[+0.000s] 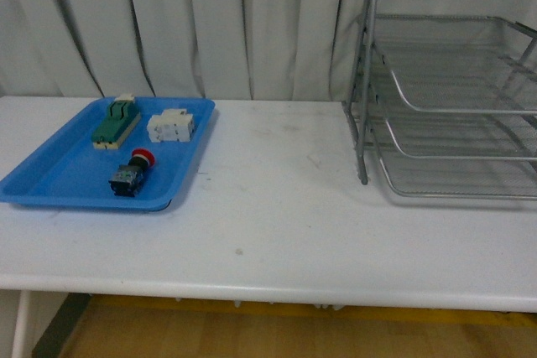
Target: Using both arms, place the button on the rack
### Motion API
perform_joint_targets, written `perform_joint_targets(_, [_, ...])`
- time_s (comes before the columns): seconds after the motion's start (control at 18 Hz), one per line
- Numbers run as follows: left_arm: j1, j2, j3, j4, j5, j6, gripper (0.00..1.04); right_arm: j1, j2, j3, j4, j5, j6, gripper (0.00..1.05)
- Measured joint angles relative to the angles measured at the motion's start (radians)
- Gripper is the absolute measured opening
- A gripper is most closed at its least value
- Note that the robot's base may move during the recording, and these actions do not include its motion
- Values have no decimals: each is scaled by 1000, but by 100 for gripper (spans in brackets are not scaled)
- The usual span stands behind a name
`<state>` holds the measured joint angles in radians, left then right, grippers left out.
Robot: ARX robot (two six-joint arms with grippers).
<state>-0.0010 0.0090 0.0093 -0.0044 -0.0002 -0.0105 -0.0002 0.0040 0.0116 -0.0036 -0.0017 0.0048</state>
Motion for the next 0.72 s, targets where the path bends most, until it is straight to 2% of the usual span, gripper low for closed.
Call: perform_joint_targets(0.72, [0, 0, 0, 0, 0, 0, 98, 0, 0, 0, 0, 0, 0, 98])
